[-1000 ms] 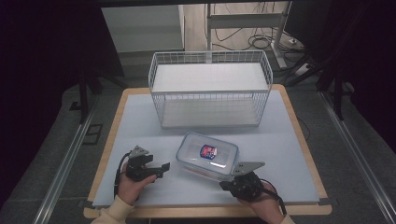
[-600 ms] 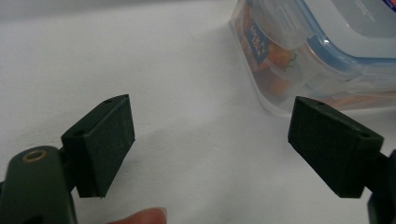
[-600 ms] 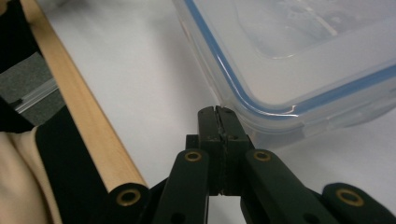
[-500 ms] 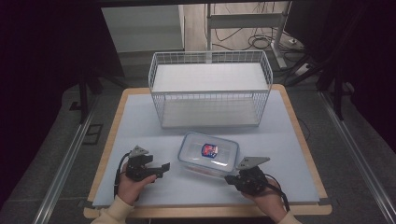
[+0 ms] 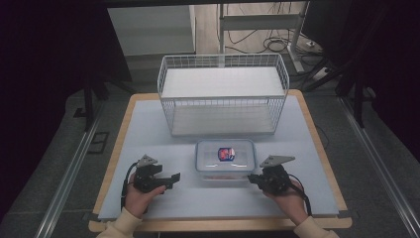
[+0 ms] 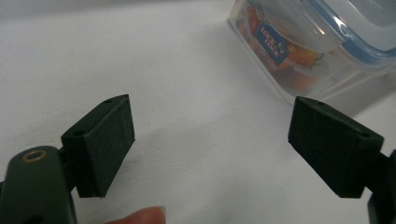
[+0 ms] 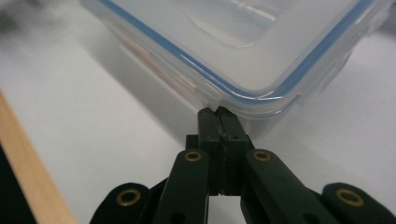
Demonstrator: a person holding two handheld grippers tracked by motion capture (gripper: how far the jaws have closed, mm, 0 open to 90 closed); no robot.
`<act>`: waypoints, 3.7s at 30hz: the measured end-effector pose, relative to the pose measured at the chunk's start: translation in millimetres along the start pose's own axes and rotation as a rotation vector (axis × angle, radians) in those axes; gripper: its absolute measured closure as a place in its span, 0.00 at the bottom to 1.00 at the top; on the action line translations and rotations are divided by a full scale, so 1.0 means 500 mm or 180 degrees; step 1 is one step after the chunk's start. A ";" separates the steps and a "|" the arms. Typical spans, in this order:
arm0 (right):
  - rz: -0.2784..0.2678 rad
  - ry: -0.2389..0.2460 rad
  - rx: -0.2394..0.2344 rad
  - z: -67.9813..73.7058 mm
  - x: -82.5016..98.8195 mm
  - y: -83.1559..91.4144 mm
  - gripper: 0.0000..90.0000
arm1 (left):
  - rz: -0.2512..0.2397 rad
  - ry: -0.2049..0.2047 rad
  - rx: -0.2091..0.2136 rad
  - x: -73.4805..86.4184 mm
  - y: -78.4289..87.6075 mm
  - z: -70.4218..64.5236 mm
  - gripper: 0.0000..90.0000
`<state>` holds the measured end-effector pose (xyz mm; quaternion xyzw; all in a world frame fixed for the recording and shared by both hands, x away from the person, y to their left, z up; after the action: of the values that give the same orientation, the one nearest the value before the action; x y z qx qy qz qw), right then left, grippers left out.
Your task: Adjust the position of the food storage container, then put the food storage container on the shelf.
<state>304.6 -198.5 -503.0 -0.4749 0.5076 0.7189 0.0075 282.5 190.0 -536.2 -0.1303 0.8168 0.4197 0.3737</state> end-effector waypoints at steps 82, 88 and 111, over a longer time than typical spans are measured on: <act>-0.0616 -0.0726 -0.0213 -0.119 -0.062 0.018 0.25 | 0.0300 0.0541 0.0970 -0.123 -0.125 -0.058 0.20; -0.0620 -0.0750 -0.0213 -0.124 -0.061 0.021 0.25 | 0.0326 0.0645 0.1083 -0.119 -0.133 -0.056 0.21; -0.0292 -0.0920 -0.0533 -0.136 -0.064 -0.015 0.26 | 0.0306 0.0679 0.1172 -0.115 -0.134 -0.053 0.26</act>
<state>371.8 -229.8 -488.7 -0.3882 0.4173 0.8184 0.0737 343.9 122.4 -524.4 -0.0645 0.9199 0.2645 0.2823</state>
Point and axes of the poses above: each handheld gripper's, and its own axes: y roughly backward along the jaws, x roughly out of its underside, z roughly to its left, the point moved 1 cm from there along -y, roughly forward along the jaws, and after that the axes turned 7 degrees about x, right-handed, at the moved point
